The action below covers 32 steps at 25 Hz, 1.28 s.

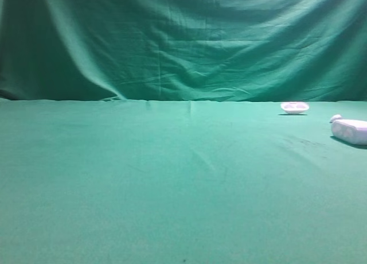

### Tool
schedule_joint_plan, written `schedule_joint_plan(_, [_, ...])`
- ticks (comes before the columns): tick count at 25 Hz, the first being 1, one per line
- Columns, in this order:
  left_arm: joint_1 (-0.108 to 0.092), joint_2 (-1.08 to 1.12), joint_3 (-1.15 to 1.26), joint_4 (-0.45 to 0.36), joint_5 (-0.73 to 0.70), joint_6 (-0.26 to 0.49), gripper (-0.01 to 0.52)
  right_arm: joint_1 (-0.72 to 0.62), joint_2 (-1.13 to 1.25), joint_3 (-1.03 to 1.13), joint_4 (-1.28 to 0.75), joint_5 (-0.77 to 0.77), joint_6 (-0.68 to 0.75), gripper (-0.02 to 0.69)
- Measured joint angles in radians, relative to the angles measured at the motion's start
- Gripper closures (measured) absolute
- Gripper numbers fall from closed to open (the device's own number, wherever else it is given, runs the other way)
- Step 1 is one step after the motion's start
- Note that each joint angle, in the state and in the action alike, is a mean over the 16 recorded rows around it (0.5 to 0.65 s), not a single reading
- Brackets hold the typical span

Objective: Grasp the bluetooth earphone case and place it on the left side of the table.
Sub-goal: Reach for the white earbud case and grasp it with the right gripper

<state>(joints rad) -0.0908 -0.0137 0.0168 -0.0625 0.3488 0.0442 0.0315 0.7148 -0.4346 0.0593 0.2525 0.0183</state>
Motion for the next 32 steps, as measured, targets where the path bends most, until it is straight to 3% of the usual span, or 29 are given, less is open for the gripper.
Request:
schedule_joint_plan(16, [0.000, 0.000, 0.000, 0.000, 0.000, 0.000, 0.514, 0.155, 0.726, -0.492, -0.011, 0.429, -0.146, 0.638])
schedule_joint_plan(20, [0.000, 0.000, 0.000, 0.000, 0.000, 0.000, 0.514, 0.201, 0.825, -0.532, -0.057, 0.459, -0.153, 0.540])
schedule_joint_plan(28, [0.000, 0.000, 0.000, 0.000, 0.000, 0.000, 0.514, 0.220, 0.938, -0.550, -0.093, 0.415, -0.110, 0.237])
schedule_joint_plan(32, [0.000, 0.000, 0.000, 0.000, 0.000, 0.000, 0.514, 0.220, 0.979, -0.550, -0.096, 0.382, -0.078, 0.124])
